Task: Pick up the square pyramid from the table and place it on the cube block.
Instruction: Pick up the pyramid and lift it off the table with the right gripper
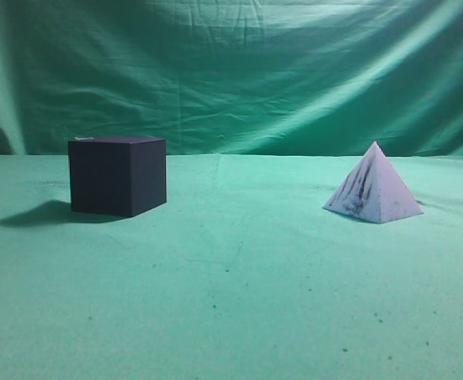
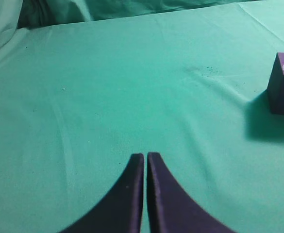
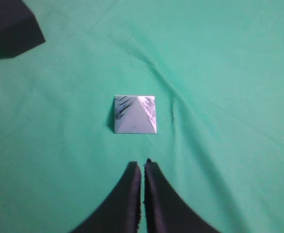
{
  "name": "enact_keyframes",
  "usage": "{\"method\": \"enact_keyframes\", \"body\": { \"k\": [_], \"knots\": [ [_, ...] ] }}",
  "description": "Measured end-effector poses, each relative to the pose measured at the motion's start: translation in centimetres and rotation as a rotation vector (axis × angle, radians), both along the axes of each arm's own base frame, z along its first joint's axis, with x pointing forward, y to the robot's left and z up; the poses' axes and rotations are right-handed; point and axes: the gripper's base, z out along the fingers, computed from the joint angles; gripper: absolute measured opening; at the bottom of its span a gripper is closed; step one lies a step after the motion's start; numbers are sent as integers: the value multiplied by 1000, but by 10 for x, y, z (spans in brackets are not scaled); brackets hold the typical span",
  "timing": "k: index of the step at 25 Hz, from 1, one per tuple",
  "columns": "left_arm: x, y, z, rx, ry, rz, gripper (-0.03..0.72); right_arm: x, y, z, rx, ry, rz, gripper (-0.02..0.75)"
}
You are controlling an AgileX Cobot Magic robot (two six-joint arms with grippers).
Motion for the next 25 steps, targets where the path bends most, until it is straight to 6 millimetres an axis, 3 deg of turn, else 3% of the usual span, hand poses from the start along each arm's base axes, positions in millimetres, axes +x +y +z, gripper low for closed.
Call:
{"method": "enact_keyframes", "body": {
  "k": [1,3,8,10,16,18,19,25],
  "knots": [
    [0,0,0,0,0,0,0,8,6,-5,-13,24,9,48],
    [0,0,0,0,0,0,0,23,17,-13,-20,67,8,160],
    [0,0,0,0,0,0,0,60,37,-36,-11,210,-76,560],
    [0,0,0,0,0,0,0,74,45,-43,-15,252,-99,643],
    [0,0,0,0,0,0,0,104,60,-73,-72,359,-112,643],
    [0,0,0,0,0,0,0,110,63,-84,-83,376,-114,643],
    [0,0,0,0,0,0,0,113,65,-90,-86,381,-116,601],
    [0,0,0,0,0,0,0,127,72,-120,-96,382,-120,601]
  ]
}}
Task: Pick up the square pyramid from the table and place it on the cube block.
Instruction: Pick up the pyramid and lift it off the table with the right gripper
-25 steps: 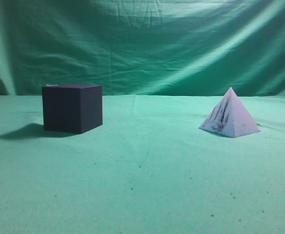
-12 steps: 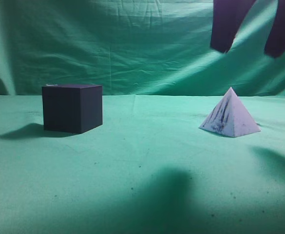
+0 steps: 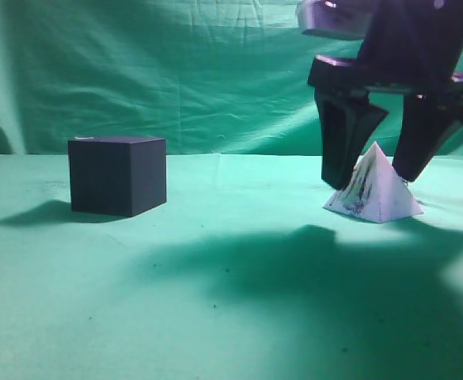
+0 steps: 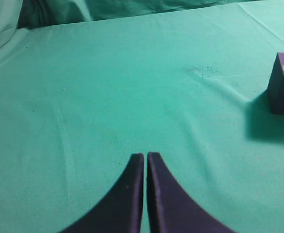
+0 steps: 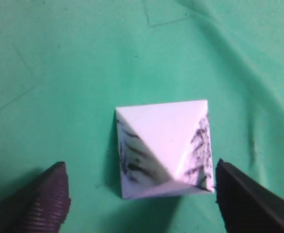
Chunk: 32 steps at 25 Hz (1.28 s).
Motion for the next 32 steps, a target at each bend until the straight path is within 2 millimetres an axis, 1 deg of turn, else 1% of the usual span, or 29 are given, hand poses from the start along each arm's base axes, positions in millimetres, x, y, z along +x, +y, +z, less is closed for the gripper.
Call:
{"method": "enact_keyframes", "body": {
  "k": [1,2,3,8,12,13,14,16,20,21,22,25,26,28,32],
  "knots": [
    [0,0,0,0,0,0,0,2,1,-4,-5,-3,3,601],
    [0,0,0,0,0,0,0,3,1,-8,-10,-5,6,554],
    [0,0,0,0,0,0,0,5,2,-11,-10,-7,6,549],
    [0,0,0,0,0,0,0,10,3,-25,-22,-4,10,553],
    [0,0,0,0,0,0,0,12,3,-28,-40,-9,26,553],
    [0,0,0,0,0,0,0,12,3,-28,-42,-11,25,484],
    [0,0,0,0,0,0,0,13,3,-28,-44,-14,16,439],
    [0,0,0,0,0,0,0,14,3,-26,-55,-17,3,375],
    [0,0,0,0,0,0,0,17,2,-21,-84,-18,-19,374],
    [0,0,0,0,0,0,0,19,2,-18,-94,-10,-23,374],
    [0,0,0,0,0,0,0,20,3,-14,-103,-3,-22,309],
    [0,0,0,0,0,0,0,29,4,3,-128,-20,-15,311],
    [0,0,0,0,0,0,0,31,5,12,-122,-32,-18,311],
    [0,0,0,0,0,0,0,37,8,36,-96,-86,-24,311],
    [0,0,0,0,0,0,0,43,11,76,-59,-150,-25,311]
  ]
}}
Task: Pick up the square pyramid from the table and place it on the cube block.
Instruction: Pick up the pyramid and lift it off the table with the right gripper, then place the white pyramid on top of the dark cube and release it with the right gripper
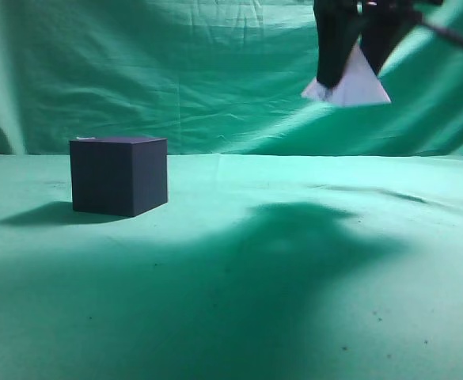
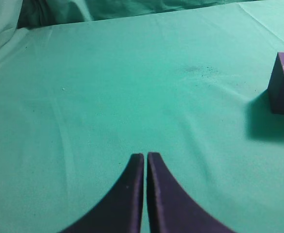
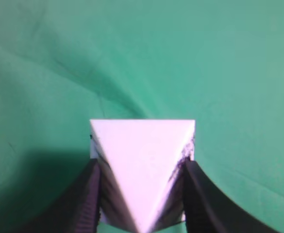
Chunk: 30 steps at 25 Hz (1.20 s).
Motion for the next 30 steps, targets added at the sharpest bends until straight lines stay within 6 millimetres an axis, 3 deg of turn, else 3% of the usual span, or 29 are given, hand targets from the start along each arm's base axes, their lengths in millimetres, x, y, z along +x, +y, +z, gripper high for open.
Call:
{"method": "enact_keyframes", "body": {
  "k": [5,7,11,15,20,24,30],
  "knots": [
    [0,0,0,0,0,0,0,-8,24,39,30,30,99,311],
    [0,0,0,0,0,0,0,-15,43,56,33,37,157,311],
    [0,0,0,0,0,0,0,-27,87,67,17,76,270,311],
    [0,0,0,0,0,0,0,-35,130,52,-12,118,357,311],
    [0,0,0,0,0,0,0,-39,174,18,-58,132,440,311],
    [0,0,0,0,0,0,0,-32,188,-4,-88,137,451,311],
    [0,0,0,0,0,0,0,-27,192,-13,-84,117,453,311]
  ]
}}
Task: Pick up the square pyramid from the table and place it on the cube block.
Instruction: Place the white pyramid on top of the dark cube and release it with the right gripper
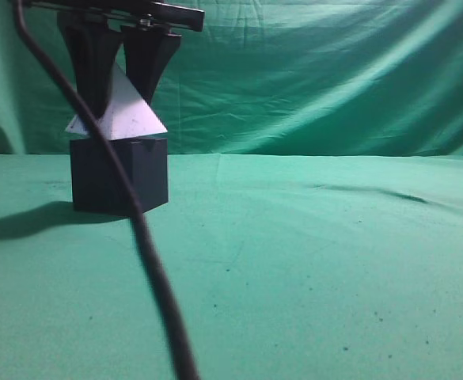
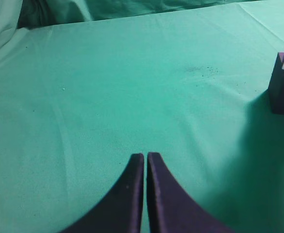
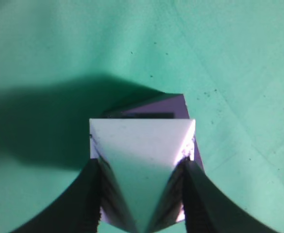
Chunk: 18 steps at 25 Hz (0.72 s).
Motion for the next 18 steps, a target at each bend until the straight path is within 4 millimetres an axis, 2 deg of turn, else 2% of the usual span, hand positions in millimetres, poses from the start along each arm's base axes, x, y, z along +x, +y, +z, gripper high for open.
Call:
{"method": "enact_keyframes", "body": {
  "k": [11,12,14,15,18],
  "knots": [
    [0,0,0,0,0,0,0,3,2,2,23,-30,3,311],
    [0,0,0,0,0,0,0,2,2,2,22,-29,3,353],
    [0,0,0,0,0,0,0,2,2,2,20,-28,3,366],
    [0,0,0,0,0,0,0,2,2,2,19,-29,3,440],
    [0,0,0,0,0,0,0,2,1,1,15,-28,3,587]
  ]
}}
